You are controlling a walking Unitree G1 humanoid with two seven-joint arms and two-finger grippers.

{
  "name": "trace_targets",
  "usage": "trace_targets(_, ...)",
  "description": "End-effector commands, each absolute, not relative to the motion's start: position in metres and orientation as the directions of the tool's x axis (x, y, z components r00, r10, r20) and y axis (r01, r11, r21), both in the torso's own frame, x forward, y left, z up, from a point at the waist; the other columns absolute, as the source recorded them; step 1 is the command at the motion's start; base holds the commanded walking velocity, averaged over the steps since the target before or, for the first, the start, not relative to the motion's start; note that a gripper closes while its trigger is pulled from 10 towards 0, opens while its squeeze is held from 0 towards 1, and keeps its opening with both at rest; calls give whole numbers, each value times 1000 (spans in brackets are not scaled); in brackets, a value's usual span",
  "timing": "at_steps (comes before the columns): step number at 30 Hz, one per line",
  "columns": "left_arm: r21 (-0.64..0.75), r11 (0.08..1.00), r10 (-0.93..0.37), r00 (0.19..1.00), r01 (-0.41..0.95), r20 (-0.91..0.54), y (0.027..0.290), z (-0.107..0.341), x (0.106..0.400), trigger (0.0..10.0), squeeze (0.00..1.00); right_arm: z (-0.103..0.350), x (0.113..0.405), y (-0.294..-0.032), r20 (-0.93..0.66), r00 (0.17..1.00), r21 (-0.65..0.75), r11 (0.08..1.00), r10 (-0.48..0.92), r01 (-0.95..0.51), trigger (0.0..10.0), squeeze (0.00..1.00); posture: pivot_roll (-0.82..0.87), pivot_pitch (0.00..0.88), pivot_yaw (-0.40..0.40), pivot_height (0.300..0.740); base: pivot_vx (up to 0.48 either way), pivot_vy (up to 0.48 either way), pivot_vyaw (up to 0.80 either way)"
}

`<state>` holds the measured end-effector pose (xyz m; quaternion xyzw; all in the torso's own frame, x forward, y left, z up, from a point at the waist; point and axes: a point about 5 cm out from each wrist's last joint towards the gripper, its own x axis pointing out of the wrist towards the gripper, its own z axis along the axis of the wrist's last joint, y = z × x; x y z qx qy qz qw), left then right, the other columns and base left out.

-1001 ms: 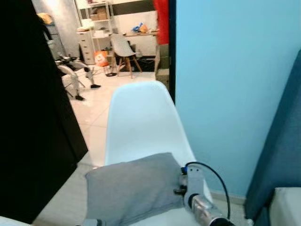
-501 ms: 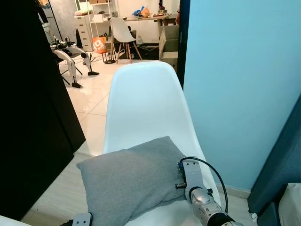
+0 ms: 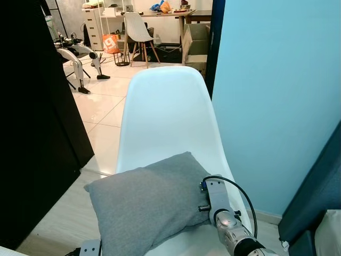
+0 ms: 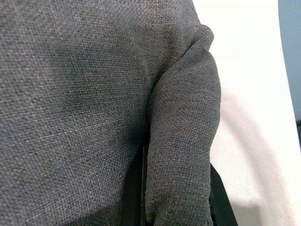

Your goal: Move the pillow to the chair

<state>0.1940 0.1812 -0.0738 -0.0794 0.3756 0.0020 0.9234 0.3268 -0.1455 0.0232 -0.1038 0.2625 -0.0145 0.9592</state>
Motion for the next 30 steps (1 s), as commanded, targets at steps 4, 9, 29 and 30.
trace_targets(4, -191, 981, -133, 654, -18, -744, 161, -84, 180, 10000, 0, 21, 325, -143, -518, 846, -218, 976, -123, 8, 10000, 0, -8, 116, 11, 495, 0, 0, 0)
trace_targets(9, -194, 981, -138, 657, -12, -741, 160, -83, 183, 10000, 0, 44, 344, -148, -454, 881, -200, 979, -136, 48, 10000, 0, -4, 114, 8, 495, 0, 0, 0)
trace_targets(29, -197, 980, -139, 643, -19, -753, 158, -85, 180, 10000, 0, 62, 353, -179, -373, 915, -135, 985, -154, 111, 10000, 1000, -26, 95, 4, 495, 0, 0, 0)
trace_targets(30, -197, 980, -139, 643, -19, -753, 158, -85, 180, 10000, 0, 62, 353, -179, -373, 915, -135, 985, -154, 111, 10000, 1000, -26, 95, 4, 495, 0, 0, 0)
